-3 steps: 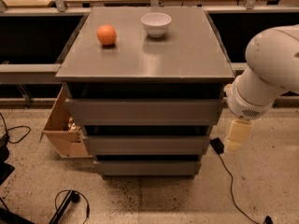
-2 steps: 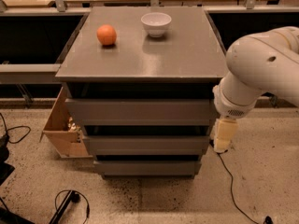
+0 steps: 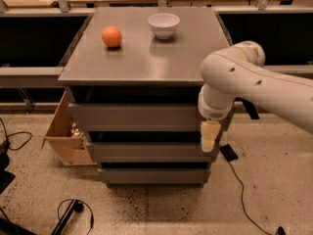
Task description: Open top drawer
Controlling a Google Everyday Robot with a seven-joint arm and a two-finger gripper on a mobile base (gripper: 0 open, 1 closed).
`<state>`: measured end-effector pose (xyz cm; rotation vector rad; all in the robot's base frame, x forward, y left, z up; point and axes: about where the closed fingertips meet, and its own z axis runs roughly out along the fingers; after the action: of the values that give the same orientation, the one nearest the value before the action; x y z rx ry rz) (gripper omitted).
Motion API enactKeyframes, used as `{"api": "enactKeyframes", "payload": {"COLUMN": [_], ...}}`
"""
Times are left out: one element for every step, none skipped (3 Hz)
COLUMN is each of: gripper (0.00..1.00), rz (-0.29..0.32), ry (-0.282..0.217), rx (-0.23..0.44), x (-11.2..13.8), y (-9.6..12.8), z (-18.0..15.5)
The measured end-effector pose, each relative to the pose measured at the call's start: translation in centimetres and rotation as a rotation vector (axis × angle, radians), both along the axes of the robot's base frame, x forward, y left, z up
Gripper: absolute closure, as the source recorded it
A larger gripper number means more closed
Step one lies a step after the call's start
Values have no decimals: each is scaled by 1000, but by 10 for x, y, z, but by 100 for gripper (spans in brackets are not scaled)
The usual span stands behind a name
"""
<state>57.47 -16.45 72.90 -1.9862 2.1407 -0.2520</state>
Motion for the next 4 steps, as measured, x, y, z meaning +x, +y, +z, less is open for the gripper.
{"api": "enactKeyframes", "payload": {"gripper": [0, 0, 16, 39], "rz": [11, 7, -6, -41], "ry": [8, 41, 79, 129], "rx": [11, 32, 66, 69], "x": [30, 56, 64, 35], "y": [11, 21, 28, 13], "z": [-22, -45, -67, -74]}}
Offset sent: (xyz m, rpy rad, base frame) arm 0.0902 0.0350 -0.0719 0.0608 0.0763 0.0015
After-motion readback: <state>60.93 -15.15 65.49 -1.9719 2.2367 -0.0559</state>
